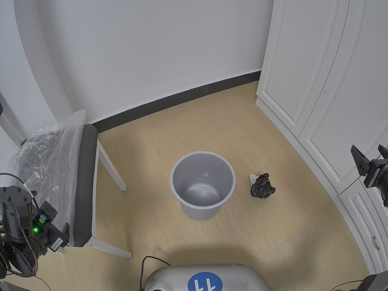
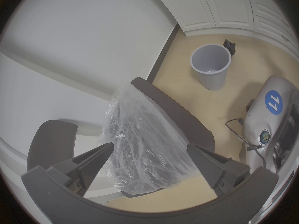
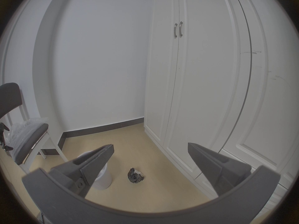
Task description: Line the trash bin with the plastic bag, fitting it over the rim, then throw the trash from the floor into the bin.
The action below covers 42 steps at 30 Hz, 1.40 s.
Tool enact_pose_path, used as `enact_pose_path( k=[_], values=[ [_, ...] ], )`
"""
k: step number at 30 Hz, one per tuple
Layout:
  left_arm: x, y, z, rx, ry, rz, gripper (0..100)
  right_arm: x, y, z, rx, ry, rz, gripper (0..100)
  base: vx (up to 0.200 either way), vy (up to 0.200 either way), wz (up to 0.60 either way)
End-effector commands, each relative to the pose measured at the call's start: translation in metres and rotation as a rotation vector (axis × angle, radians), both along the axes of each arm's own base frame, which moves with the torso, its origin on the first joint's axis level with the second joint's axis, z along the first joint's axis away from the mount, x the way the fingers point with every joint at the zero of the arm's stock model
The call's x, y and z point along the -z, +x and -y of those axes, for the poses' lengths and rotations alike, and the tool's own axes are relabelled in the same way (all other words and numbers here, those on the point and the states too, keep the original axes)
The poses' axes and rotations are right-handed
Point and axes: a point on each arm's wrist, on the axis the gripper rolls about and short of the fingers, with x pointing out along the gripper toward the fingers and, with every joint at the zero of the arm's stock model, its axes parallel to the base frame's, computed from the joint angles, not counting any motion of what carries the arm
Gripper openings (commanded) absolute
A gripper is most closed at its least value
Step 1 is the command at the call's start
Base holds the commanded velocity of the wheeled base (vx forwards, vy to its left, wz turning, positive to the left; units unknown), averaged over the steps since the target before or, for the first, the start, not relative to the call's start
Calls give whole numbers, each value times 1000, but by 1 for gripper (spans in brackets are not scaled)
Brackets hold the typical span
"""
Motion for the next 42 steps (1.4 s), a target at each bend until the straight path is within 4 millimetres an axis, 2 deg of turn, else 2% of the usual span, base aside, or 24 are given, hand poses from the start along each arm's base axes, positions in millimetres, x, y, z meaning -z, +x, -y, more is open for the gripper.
enact_pose_path(
  k=[1,11,21,25,26,28,29,35,42],
  values=[
    [5,0,0,2,10,-24,100,0,0,0,-2,0,0,100,0,0,0],
    [25,10,8,-15,13,-118,100,6,-2,0,-3,-28,-18,100,0,0,0],
    [24,13,7,-40,12,-109,100,6,-2,1,-3,-28,-18,100,0,0,0],
    [18,10,-3,-82,-4,-74,100,5,-3,1,-3,-27,-15,100,0,0,0],
    [15,7,-10,-119,-8,-59,100,5,-3,1,-1,-27,-15,100,0,0,0],
    [15,7,-10,-119,-8,-59,100,5,-3,1,-1,-27,-15,100,0,0,0],
    [11,-4,-22,-169,-21,-20,100,6,-3,1,-1,-27,-17,100,0,0,0],
    [7,-21,-44,-259,28,2,100,7,-2,1,-4,-30,-22,100,0,0,0],
    [3,-26,-56,-269,-2,-1,100,9,-4,1,-8,-48,-27,100,0,0,0]
  ],
)
